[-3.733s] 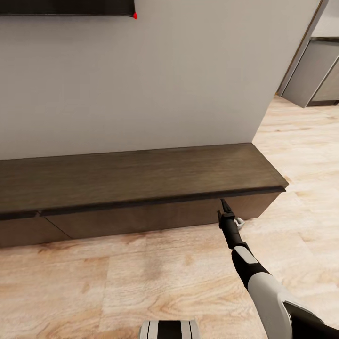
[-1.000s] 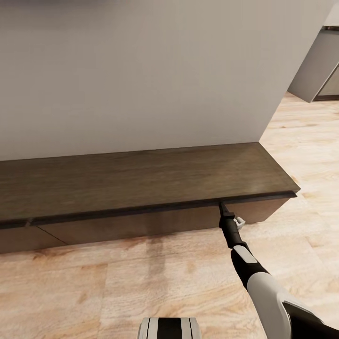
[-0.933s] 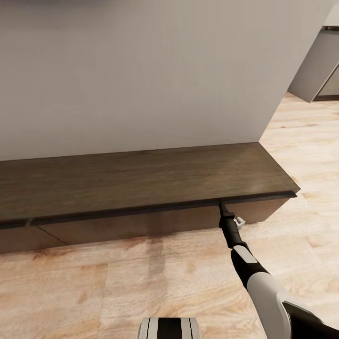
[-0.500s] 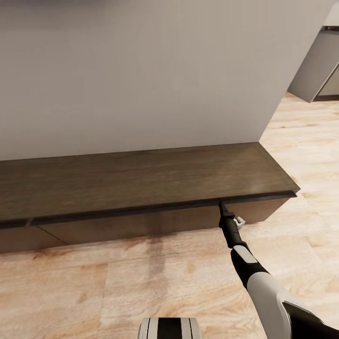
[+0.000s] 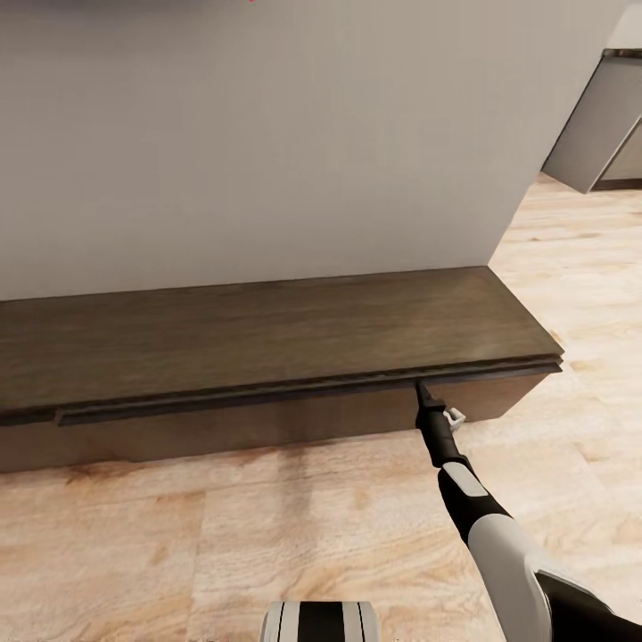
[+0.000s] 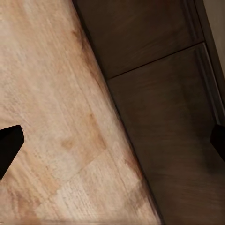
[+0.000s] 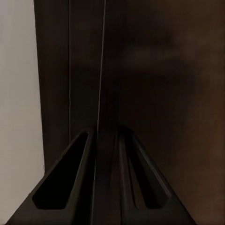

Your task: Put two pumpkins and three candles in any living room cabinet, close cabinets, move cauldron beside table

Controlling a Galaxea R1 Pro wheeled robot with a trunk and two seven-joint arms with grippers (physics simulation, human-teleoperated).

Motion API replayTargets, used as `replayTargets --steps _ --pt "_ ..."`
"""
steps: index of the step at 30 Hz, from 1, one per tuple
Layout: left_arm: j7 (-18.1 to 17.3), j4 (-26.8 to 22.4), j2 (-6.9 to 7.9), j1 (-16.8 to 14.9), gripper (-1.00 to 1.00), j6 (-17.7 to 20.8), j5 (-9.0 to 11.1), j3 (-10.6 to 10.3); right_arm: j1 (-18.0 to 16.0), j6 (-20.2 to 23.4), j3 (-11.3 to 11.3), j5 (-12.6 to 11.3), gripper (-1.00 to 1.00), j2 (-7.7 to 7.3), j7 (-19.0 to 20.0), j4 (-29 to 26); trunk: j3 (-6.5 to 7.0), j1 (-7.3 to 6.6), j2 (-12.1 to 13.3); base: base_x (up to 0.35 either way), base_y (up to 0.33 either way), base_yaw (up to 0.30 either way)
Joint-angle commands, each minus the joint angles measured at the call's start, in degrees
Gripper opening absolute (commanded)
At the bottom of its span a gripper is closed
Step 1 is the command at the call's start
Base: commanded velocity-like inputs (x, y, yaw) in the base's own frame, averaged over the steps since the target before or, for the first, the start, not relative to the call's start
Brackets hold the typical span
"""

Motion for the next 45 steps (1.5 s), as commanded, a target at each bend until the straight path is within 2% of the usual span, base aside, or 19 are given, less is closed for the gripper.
replayTargets --steps 1,10,17,21,26,45 --pt "-0.1 0.0 0.00 0.0 1.00 0.3 0.1 0.1 0.0 0.5 0.1 -0.4 -1.00 0.02 0.1 1.4 -0.04 -0.01 0.0 -0.207 0.000 0.000" --pt "-0.1 0.1 0.10 0.0 1.00 0.3 0.1 0.1 0.0 0.4 0.0 -0.4 -1.00 0.02 0.1 1.4 -0.04 -0.01 0.0 -0.238 0.000 0.000" --pt "-0.1 0.1 0.03 0.0 1.00 0.3 0.1 0.2 0.0 0.5 0.0 -0.4 -1.00 0.02 0.1 1.4 -0.04 -0.01 0.0 -0.038 0.000 0.000" --pt "-0.1 0.2 -0.05 0.0 1.00 0.3 0.1 1.4 0.0 0.5 0.1 -0.4 -1.00 0.02 0.1 1.4 -0.04 -0.01 0.0 -0.121 -0.045 0.000" --pt "-0.1 0.2 -0.13 0.0 1.00 0.3 0.1 1.8 0.0 0.5 0.0 -0.4 -1.00 0.02 0.1 1.4 -0.04 -0.01 0.0 -0.139 -0.075 0.000" --pt "-0.1 0.2 -0.17 0.0 1.00 0.3 0.2 1.9 0.0 0.4 0.0 -0.4 -1.00 0.03 0.0 1.4 -0.04 -0.01 0.0 -0.111 -0.004 0.000"
